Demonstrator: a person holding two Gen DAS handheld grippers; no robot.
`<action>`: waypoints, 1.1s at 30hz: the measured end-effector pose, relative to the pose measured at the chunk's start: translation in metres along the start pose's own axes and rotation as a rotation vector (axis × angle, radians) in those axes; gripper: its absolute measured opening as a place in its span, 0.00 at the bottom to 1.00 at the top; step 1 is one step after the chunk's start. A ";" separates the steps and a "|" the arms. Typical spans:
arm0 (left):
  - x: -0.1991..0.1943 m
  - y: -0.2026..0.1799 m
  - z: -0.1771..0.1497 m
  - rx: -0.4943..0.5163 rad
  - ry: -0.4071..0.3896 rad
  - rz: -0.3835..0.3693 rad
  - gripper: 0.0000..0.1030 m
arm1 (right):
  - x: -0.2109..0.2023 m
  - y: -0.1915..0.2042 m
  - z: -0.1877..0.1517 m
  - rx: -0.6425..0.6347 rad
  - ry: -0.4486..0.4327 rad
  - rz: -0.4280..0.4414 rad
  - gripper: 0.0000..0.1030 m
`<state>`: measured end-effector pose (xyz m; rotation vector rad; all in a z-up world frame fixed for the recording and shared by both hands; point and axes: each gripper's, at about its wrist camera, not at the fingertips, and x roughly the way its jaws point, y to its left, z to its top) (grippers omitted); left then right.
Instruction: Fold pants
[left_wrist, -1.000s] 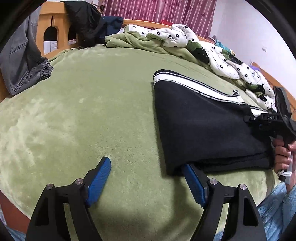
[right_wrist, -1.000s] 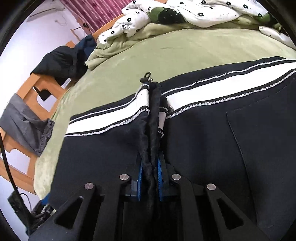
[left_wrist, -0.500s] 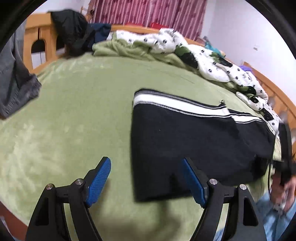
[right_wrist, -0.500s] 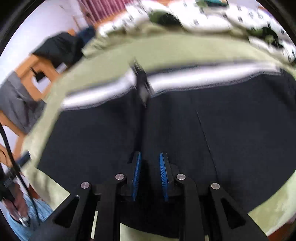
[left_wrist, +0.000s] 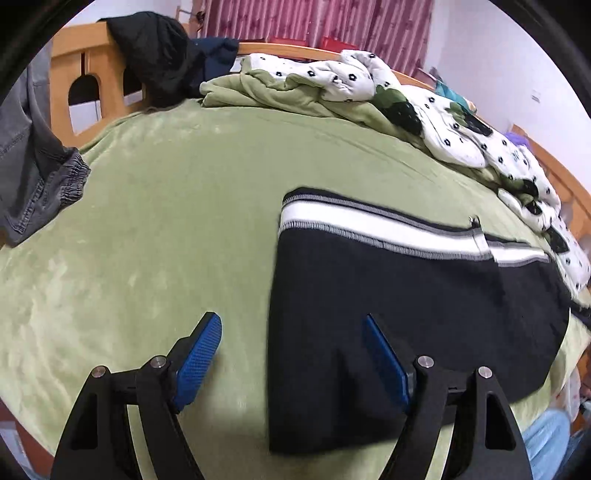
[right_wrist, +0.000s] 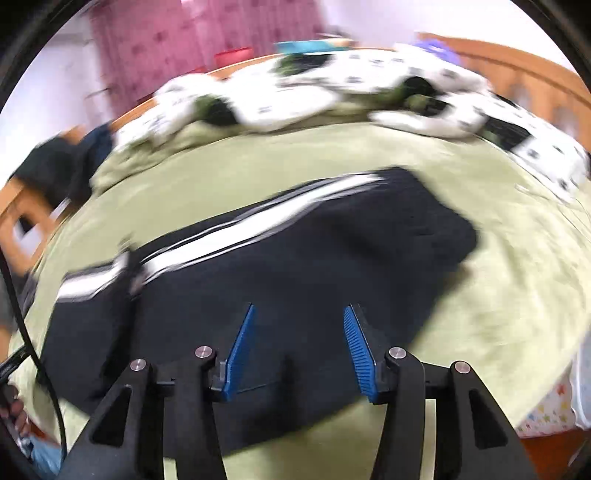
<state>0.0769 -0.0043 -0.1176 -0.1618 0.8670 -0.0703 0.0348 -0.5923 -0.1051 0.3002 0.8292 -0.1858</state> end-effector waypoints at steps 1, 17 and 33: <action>0.005 0.002 0.007 -0.013 0.016 -0.029 0.75 | 0.003 -0.017 0.002 0.030 0.003 -0.003 0.48; 0.096 0.024 0.024 -0.118 0.201 -0.217 0.67 | 0.099 -0.079 0.025 0.350 0.069 0.168 0.58; 0.041 -0.001 0.065 -0.101 0.113 -0.259 0.09 | -0.037 0.067 0.084 0.058 -0.258 0.075 0.17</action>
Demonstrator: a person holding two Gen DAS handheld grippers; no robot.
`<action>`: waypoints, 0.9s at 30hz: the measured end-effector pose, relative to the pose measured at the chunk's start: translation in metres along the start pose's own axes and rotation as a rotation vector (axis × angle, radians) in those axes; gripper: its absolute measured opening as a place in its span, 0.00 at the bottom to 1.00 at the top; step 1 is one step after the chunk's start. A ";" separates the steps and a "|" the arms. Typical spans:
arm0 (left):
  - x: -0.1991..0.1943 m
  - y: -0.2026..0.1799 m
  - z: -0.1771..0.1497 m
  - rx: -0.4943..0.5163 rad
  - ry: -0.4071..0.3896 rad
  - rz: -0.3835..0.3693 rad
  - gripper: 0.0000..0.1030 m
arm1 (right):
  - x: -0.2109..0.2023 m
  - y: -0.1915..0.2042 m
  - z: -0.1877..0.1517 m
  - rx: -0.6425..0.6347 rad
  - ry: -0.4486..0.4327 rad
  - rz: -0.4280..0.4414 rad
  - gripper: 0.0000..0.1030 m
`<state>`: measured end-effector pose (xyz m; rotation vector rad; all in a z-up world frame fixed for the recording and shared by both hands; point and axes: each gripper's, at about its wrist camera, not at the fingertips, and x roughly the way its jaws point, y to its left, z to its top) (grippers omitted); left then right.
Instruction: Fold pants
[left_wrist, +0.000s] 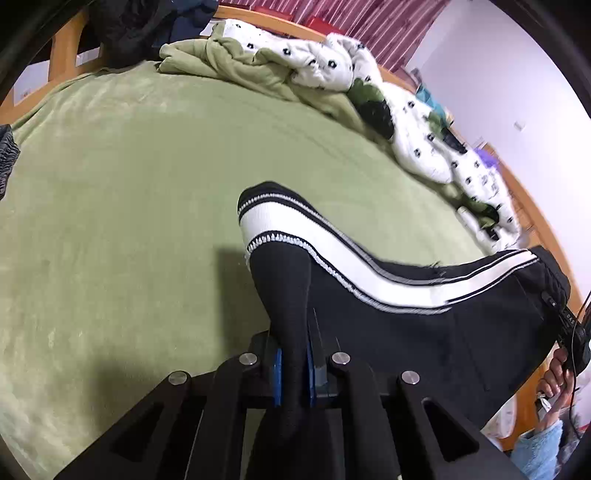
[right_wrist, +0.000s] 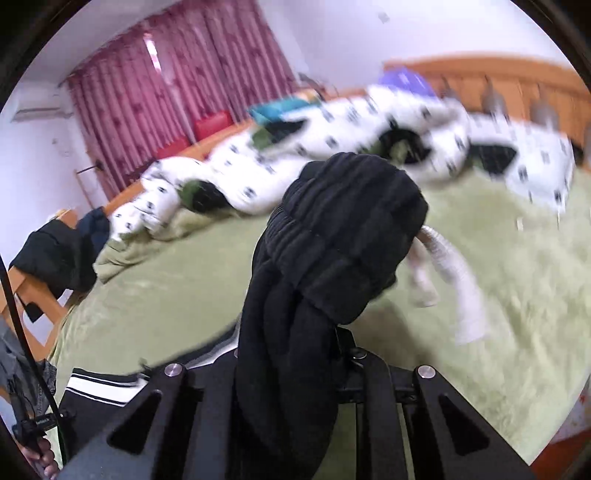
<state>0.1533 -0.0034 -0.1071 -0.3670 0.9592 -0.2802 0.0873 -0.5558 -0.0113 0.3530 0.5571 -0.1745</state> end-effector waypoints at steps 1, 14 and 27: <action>-0.003 0.000 0.004 -0.002 -0.008 -0.007 0.09 | -0.004 0.012 0.007 -0.012 -0.013 0.011 0.17; -0.067 0.071 0.053 0.030 -0.093 0.223 0.09 | 0.023 0.109 0.007 -0.041 0.030 0.219 0.16; -0.017 0.151 0.022 -0.091 0.008 0.390 0.36 | 0.145 -0.015 -0.102 0.147 0.440 0.045 0.33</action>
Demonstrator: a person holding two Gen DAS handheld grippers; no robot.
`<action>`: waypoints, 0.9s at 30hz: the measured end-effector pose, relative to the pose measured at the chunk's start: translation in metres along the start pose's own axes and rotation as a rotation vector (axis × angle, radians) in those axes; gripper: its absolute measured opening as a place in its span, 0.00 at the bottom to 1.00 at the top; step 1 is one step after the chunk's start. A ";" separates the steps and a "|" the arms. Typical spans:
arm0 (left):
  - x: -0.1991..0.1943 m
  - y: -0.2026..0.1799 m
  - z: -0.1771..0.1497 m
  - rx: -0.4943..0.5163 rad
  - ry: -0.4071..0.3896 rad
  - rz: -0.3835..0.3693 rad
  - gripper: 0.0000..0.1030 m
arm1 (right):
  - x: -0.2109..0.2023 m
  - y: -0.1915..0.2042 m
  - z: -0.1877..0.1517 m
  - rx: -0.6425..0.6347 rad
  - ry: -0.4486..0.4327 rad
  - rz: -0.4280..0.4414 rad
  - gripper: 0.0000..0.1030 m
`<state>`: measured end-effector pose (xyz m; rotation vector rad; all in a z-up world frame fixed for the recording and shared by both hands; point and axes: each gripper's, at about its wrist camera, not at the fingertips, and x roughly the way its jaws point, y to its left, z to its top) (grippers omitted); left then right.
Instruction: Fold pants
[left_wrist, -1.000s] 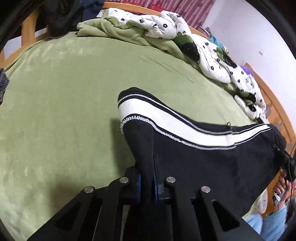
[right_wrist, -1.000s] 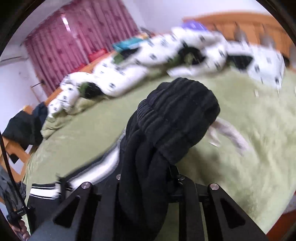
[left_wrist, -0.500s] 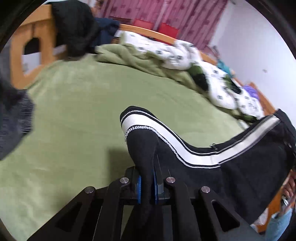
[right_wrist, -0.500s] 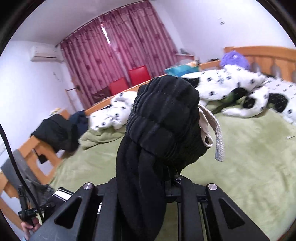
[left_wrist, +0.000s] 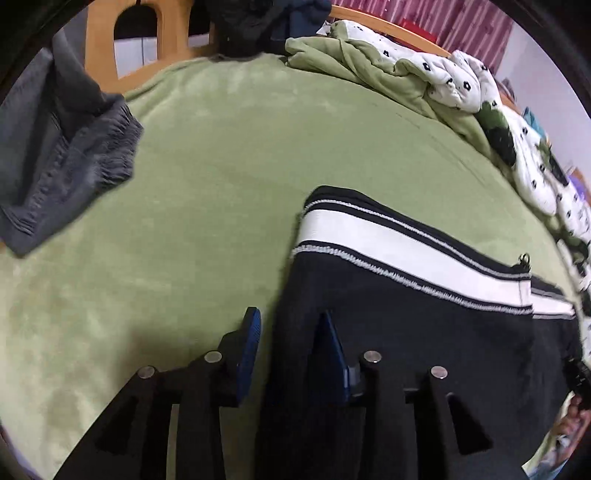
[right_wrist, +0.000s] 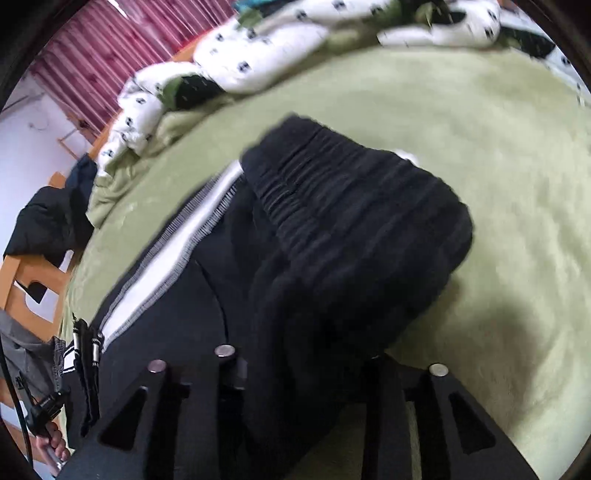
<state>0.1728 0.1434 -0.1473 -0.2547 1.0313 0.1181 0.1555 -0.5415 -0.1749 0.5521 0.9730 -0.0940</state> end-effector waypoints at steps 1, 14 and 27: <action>-0.006 -0.001 -0.003 0.006 -0.006 0.008 0.41 | -0.004 0.001 -0.002 -0.003 -0.002 -0.018 0.35; -0.036 -0.006 -0.116 0.074 0.011 -0.037 0.65 | -0.078 0.077 -0.056 -0.262 -0.132 -0.140 0.39; -0.060 0.060 -0.125 -0.101 -0.032 -0.218 0.62 | -0.052 0.239 -0.149 -0.454 0.032 0.179 0.39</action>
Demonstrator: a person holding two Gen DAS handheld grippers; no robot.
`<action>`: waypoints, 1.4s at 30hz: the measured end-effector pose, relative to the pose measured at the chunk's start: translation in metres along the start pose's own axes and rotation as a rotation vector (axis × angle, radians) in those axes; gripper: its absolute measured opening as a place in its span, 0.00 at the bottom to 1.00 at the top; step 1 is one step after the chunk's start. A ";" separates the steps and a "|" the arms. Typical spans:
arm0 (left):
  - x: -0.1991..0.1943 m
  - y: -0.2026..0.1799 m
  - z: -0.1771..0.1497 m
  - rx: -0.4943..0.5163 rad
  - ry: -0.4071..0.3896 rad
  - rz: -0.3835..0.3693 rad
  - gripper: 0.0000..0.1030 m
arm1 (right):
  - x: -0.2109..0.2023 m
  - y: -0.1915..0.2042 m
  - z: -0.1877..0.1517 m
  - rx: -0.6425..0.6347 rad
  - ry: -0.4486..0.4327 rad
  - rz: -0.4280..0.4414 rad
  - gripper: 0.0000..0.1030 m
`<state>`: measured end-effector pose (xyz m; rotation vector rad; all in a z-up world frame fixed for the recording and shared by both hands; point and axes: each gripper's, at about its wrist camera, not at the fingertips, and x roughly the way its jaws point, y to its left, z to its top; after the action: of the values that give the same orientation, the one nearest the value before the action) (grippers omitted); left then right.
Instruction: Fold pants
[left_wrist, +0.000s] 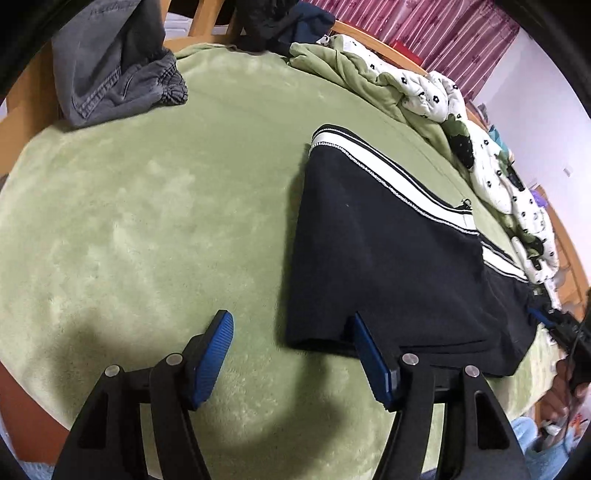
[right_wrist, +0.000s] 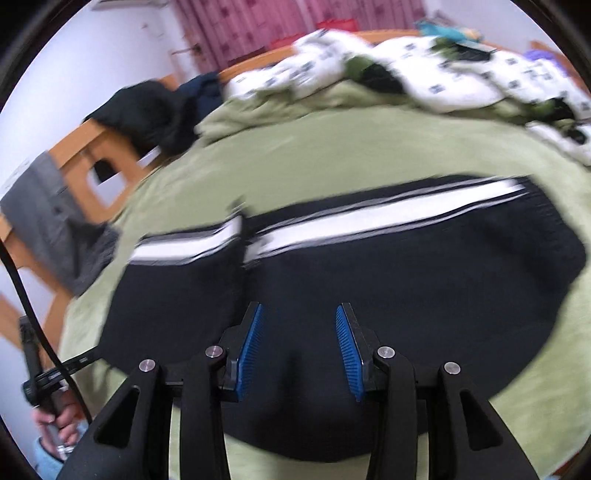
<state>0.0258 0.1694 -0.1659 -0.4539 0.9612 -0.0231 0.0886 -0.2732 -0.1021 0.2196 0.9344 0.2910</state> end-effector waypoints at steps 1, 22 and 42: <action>-0.001 0.002 -0.001 0.000 -0.002 -0.006 0.62 | 0.007 0.010 -0.003 -0.003 0.014 0.018 0.39; 0.007 -0.006 -0.009 0.117 -0.033 0.136 0.62 | 0.056 0.031 -0.026 0.006 0.107 0.003 0.16; -0.011 -0.020 0.007 0.081 -0.019 0.077 0.60 | 0.025 0.032 -0.033 -0.129 0.071 -0.027 0.15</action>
<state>0.0287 0.1563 -0.1457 -0.3411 0.9549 0.0120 0.0709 -0.2328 -0.1307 0.0788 0.9845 0.3345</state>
